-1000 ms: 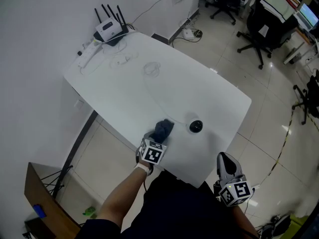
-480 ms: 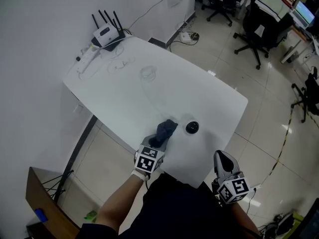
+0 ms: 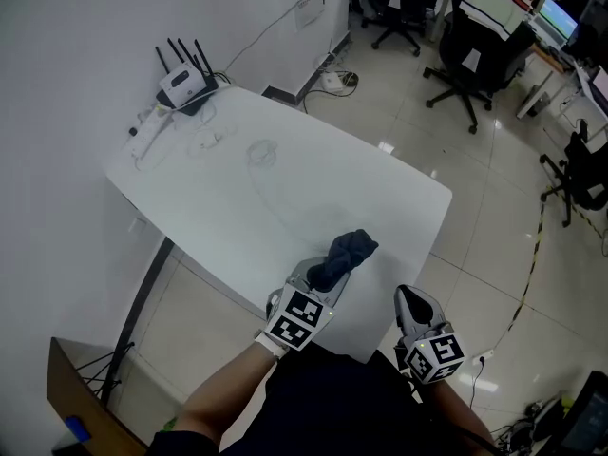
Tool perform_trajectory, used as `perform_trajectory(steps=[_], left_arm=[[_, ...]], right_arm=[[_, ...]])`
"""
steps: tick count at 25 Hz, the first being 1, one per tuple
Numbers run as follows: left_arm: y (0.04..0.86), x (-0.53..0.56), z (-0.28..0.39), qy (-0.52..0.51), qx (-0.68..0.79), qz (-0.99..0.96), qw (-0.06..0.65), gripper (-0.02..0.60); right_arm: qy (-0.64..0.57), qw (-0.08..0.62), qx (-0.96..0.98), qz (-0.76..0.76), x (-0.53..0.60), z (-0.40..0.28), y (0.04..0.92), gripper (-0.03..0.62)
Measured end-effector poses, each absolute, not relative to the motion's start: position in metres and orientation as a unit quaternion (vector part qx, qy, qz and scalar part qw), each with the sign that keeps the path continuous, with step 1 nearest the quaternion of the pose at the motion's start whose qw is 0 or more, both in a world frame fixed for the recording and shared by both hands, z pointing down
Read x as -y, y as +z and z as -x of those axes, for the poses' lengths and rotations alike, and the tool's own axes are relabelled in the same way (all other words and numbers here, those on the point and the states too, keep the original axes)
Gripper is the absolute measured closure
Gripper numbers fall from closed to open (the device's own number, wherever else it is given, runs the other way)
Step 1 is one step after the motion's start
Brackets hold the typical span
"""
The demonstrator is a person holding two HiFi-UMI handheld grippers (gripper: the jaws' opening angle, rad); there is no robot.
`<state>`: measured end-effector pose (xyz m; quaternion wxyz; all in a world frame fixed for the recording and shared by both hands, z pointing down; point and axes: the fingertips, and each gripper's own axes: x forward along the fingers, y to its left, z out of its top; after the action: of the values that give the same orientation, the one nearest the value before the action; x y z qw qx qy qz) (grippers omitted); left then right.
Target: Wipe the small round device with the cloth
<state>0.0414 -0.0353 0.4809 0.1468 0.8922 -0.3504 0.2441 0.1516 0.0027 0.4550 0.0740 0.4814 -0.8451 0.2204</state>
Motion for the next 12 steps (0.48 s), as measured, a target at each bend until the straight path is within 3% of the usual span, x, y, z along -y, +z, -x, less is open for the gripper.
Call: perform_trajectory(steps=[6,12], left_arm=[[0.5,0.041,-0.071,0.28,0.316,-0.896,0.141,0.492],[0.507,0.056,-0.055,0.213,0.334,-0.868,0.301,0.492]], right_arm=[[0.221,0.08,0.843,-0.484,-0.001,-0.157,0.459,0.584],[0.23,0.084,0.842,-0.481,-0.001,-0.152,0.464,0.583]])
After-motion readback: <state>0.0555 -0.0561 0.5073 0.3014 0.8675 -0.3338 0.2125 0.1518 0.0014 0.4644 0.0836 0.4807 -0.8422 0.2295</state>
